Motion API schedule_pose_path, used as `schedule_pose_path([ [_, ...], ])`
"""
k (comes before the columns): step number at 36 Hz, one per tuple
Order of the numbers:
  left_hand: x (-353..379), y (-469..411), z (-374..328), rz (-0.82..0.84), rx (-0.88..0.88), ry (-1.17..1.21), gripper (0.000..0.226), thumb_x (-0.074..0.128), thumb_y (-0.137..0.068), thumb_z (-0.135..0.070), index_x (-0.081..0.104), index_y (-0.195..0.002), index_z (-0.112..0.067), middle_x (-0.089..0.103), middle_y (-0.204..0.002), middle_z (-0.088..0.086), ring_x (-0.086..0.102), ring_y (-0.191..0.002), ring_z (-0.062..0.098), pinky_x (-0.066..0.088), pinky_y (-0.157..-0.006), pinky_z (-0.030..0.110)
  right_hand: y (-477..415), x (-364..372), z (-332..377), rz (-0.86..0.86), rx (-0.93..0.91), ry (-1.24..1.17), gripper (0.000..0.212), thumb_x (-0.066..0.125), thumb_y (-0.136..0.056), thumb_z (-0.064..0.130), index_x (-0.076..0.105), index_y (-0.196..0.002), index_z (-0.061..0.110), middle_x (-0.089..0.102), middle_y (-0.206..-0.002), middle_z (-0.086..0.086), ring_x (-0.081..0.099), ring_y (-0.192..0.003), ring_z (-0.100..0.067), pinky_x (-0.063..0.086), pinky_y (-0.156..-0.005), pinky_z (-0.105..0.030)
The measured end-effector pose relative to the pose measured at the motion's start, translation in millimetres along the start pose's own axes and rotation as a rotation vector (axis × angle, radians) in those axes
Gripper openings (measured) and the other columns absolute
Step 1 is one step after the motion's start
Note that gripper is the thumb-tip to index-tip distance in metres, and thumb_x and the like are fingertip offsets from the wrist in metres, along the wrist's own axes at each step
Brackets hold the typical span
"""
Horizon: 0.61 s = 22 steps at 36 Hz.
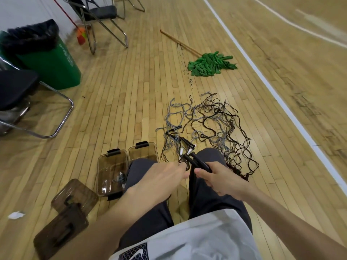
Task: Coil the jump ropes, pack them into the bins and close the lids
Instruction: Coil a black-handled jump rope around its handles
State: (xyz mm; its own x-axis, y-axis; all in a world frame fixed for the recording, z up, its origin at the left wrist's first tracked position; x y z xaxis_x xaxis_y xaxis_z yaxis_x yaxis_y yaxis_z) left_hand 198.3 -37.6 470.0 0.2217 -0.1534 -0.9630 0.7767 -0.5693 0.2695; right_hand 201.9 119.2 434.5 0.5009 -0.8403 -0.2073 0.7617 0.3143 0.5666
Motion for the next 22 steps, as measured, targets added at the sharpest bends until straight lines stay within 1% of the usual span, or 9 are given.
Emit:
schedule_pose_path([
  [3,-17.1,3.0,0.7,-0.023,0.173,-0.102,0.016,0.043,-0.108,-0.03,0.053,-0.113,-0.018,0.05,-0.095,-0.005,0.061,-0.091,0.018,0.055,-0.069,0.034,4.1,1.4,0.0,0.092,0.034,0.131,0.025,0.051,-0.105,0.034,0.052,-0.096,0.012,0.034,-0.063,0.0,0.025,-0.043,-0.01,0.026,-0.038,-0.021],
  [7,-45.1,2.7,2.4,0.027,0.293,-0.068,0.027,0.04,-0.107,-0.037,0.059,-0.112,-0.019,0.055,-0.099,-0.005,0.059,-0.094,0.018,0.054,-0.077,0.036,15.7,3.4,9.5,0.246,0.063,0.277,0.027,0.051,-0.105,0.038,0.05,-0.096,0.012,0.034,-0.063,0.0,0.027,-0.042,-0.01,0.028,-0.037,-0.019],
  [9,-58.5,0.8,2.2,0.049,0.33,-0.023,0.03,0.037,-0.107,-0.04,0.06,-0.107,-0.021,0.052,-0.096,-0.009,0.053,-0.088,0.012,0.046,-0.075,0.028,23.9,4.3,17.0,0.307,0.052,0.341,0.034,0.051,-0.104,0.041,0.051,-0.099,0.007,0.034,-0.062,0.0,0.027,-0.044,-0.012,0.028,-0.038,-0.019],
  [11,-68.9,-0.8,1.0,0.052,0.366,0.02,0.033,0.038,-0.106,-0.042,0.062,-0.104,-0.021,0.051,-0.094,-0.011,0.043,-0.081,0.005,0.034,-0.068,0.021,32.3,3.9,24.9,0.355,0.009,0.405,0.047,0.051,-0.103,0.043,0.052,-0.102,-0.004,0.037,-0.062,-0.001,0.031,-0.048,-0.016,0.032,-0.042,-0.024],
  [13,-75.6,-2.3,0.4,0.09,0.39,0.107,0.032,0.043,-0.104,-0.043,0.066,-0.101,-0.02,0.055,-0.093,-0.011,0.042,-0.077,0.003,0.034,-0.068,0.019,41.1,3.3,32.8,0.39,-0.057,0.478,0.052,0.051,-0.103,0.044,0.054,-0.105,-0.007,0.043,-0.066,-0.004,0.039,-0.058,-0.022,0.037,-0.055,-0.032],
  [15,-80.7,-4.8,-1.5,0.137,0.416,0.242,0.026,0.052,-0.101,-0.042,0.07,-0.099,-0.023,0.06,-0.09,-0.012,0.049,-0.081,-0.002,0.036,-0.073,0.013,49.7,3.7,41.0,0.412,-0.129,0.565,0.045,0.051,-0.103,0.044,0.058,-0.099,0.0,0.049,-0.072,-0.004,0.043,-0.062,-0.016,0.038,-0.058,-0.024],
  [17,-83.1,-7.3,-4.6,0.2,0.419,0.418,0.02,0.062,-0.096,-0.038,0.074,-0.097,-0.022,0.066,-0.09,-0.011,0.057,-0.086,0.0,0.041,-0.074,0.014,57.4,5.9,48.3,0.414,-0.199,0.63,0.032,0.05,-0.103,0.044,0.054,-0.085,0.018,0.048,-0.07,0.002,0.041,-0.057,-0.009,0.037,-0.056,-0.019],
  [19,-82.4,-9.5,-5.9,0.256,0.412,0.577,0.016,0.07,-0.092,-0.033,0.077,-0.096,-0.019,0.071,-0.089,-0.008,0.063,-0.086,0.008,0.047,-0.076,0.022,63.5,8.5,52.2,0.409,-0.258,0.695,0.029,0.048,-0.103,0.045,0.046,-0.08,0.029,0.048,-0.069,0.003,0.043,-0.058,-0.011,0.039,-0.057,-0.023],
  [22,-79.0,-11.9,-4.9,0.273,0.405,0.774,0.011,0.074,-0.089,-0.022,0.077,-0.092,-0.011,0.073,-0.083,-0.001,0.065,-0.078,0.009,0.05,-0.073,0.026,70.5,6.8,54.3,0.357,-0.324,0.748,0.031,0.046,-0.103,0.05,0.052,-0.091,0.022,0.057,-0.078,-0.008,0.05,-0.066,-0.022,0.044,-0.063,-0.036],
])
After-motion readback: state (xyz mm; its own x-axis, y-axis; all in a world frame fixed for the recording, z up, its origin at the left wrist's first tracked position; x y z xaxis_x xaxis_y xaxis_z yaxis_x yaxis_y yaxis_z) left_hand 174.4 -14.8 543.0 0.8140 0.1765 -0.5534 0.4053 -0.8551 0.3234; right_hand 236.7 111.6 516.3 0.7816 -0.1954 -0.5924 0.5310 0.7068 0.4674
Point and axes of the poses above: each hand's wrist, its own y-axis away from the middle knuckle, its own x-axis out of the palm, z = x × y, the point moved 4 cm from there along -y, towards the middle knuckle
